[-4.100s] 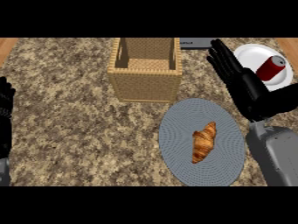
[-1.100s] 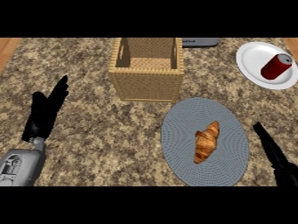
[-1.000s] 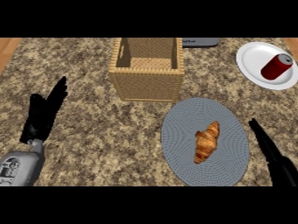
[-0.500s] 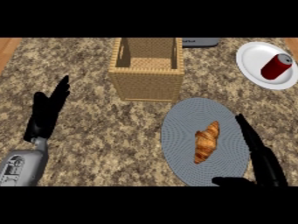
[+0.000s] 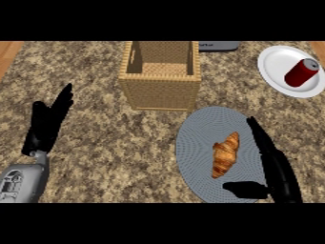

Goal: Pick the croissant from the placemat and place it in the basket

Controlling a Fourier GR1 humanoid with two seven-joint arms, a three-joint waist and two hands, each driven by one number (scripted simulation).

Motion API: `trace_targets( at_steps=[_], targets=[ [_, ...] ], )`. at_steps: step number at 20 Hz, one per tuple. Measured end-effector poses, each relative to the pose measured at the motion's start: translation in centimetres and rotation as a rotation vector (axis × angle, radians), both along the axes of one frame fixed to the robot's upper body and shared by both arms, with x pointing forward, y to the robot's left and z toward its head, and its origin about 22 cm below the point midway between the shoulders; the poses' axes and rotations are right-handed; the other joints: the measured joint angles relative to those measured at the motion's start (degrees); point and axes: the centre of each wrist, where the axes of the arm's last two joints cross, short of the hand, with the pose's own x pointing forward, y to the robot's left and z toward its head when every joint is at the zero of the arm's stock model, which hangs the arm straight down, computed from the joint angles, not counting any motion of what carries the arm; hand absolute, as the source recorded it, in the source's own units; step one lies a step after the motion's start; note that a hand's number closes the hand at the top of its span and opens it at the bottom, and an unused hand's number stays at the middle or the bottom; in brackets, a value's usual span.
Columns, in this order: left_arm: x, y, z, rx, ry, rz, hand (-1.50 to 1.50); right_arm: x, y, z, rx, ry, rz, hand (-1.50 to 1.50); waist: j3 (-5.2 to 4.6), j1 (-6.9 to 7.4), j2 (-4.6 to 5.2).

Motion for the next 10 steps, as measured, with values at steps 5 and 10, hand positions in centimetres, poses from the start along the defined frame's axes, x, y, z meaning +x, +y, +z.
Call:
trace_targets(
  at_steps=[5,10],
  targets=[
    [0.2,0.0,-0.2,0.002,-0.009,0.0,0.0,0.9,1.1,-1.5,-0.001,0.031,0.006,-1.5,-0.01,0.03,0.0],
    [-0.6,-0.2,-0.1,0.002,-0.005,0.002,0.0,1.2,1.3,-2.0,0.004,0.069,0.006,-1.5,-0.01,0.05,-0.02]
  ],
)
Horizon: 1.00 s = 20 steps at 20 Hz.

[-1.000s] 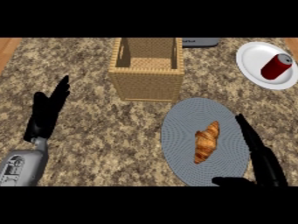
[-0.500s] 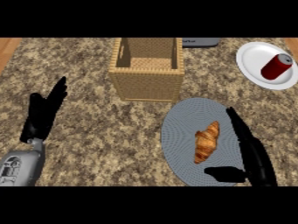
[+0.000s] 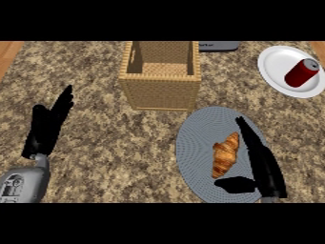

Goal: Pick the croissant from the placemat and place it in the basket

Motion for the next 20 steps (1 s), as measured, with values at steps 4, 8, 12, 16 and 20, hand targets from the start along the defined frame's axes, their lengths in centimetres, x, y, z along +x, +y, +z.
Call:
trace_targets(
  at_steps=[4,8,12,16,20],
  targets=[
    [0.6,0.3,-0.1,-0.001,0.002,0.003,0.0,0.6,0.8,-0.5,0.008,0.006,0.0,-1.5,0.0,-0.04,0.02],
    [0.6,0.0,0.1,0.004,0.0,0.004,0.0,1.2,1.1,-1.6,0.008,0.008,-0.007,-1.5,-0.01,-0.01,0.02],
    [0.5,0.8,0.3,0.007,-0.004,0.001,0.0,1.8,1.7,-2.5,-0.009,0.016,0.007,1.5,-0.02,0.02,-0.01],
    [0.7,0.1,-0.1,0.005,-0.002,0.001,0.0,1.7,1.6,-3.0,-0.071,-0.018,0.019,1.5,-0.07,-0.04,-0.08],
    [0.4,0.1,0.0,0.01,-0.004,-0.002,0.0,1.8,1.3,-3.5,-0.139,-0.062,0.021,1.5,-0.15,-0.01,-0.17]
  ],
)
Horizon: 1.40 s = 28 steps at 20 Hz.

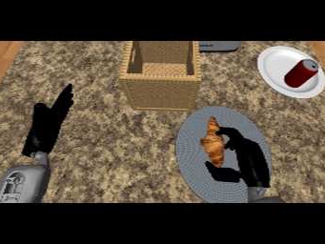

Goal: Pick the croissant from the placemat and place it in the basket

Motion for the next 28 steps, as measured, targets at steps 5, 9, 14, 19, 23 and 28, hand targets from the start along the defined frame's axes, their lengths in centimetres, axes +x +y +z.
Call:
trace_targets(
  at_steps=[5,9,14,19,23,28],
  targets=[
    [0.5,0.1,0.0,-0.003,0.001,-0.005,0.0,1.3,0.7,0.5,-0.088,-0.033,0.01,1.5,0.02,0.1,0.07],
    [1.1,-1.4,0.5,-0.006,-0.012,-0.059,0.0,4.0,4.8,2.4,-0.224,0.007,0.01,1.5,-0.6,3.56,0.37],
    [1.7,-3.1,1.0,-0.005,-0.027,-0.135,0.0,6.6,8.8,4.7,-0.389,0.074,0.007,1.5,-0.74,8.72,1.41],
    [2.5,-4.8,1.6,-0.007,-0.038,-0.194,0.0,9.4,12.5,8.9,-0.406,0.075,-0.062,1.5,-0.16,12.1,2.19],
    [2.8,-6.1,1.7,-0.01,-0.038,-0.236,0.0,11.1,14.8,13.4,-0.317,0.018,-0.134,1.5,0.05,14.07,2.43],
    [3.4,-6.9,2.1,-0.007,-0.038,-0.254,0.0,12.2,17.6,20.0,-0.142,-0.119,-0.202,1.5,0.03,14.96,2.26]
  ],
)
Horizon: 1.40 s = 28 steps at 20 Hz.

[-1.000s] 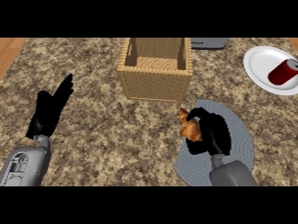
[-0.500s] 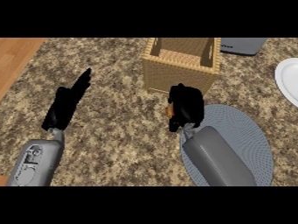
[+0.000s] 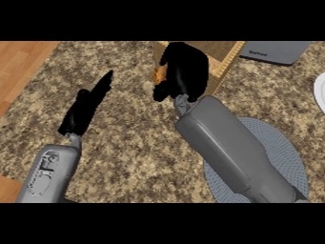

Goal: Pick the croissant from the placemat and place it in the basket

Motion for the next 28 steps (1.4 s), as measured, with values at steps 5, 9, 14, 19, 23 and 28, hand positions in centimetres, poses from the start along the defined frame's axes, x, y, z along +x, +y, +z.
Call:
trace_targets(
  at_steps=[5,9,14,19,23,28],
  targets=[
    [0.3,-0.6,0.0,0.004,0.01,-0.004,0.0,0.5,2.6,5.7,0.057,-0.133,-0.006,1.5,-0.22,-0.13,-0.24],
    [0.5,-0.6,0.0,0.009,0.01,0.005,0.0,0.8,4.4,9.6,0.07,-0.205,-0.012,1.5,-0.35,-0.84,-0.35],
    [0.6,-0.6,-0.2,0.014,0.012,0.025,0.0,1.1,6.1,14.0,0.087,-0.258,-0.034,1.5,-0.46,-2.01,-0.36],
    [0.6,0.1,-0.4,0.014,0.014,0.055,0.0,1.7,7.3,16.9,0.06,-0.277,-0.09,1.5,-0.51,-3.66,-0.53],
    [0.5,1.2,-0.8,0.014,0.019,0.082,0.0,2.7,7.9,17.7,-0.042,-0.241,-0.167,1.5,-0.58,-5.03,-0.58],
    [0.2,1.8,-1.2,0.009,0.017,0.112,0.0,4.3,7.7,17.7,-0.153,-0.149,-0.259,1.5,-0.49,-6.8,-0.63]
  ],
)
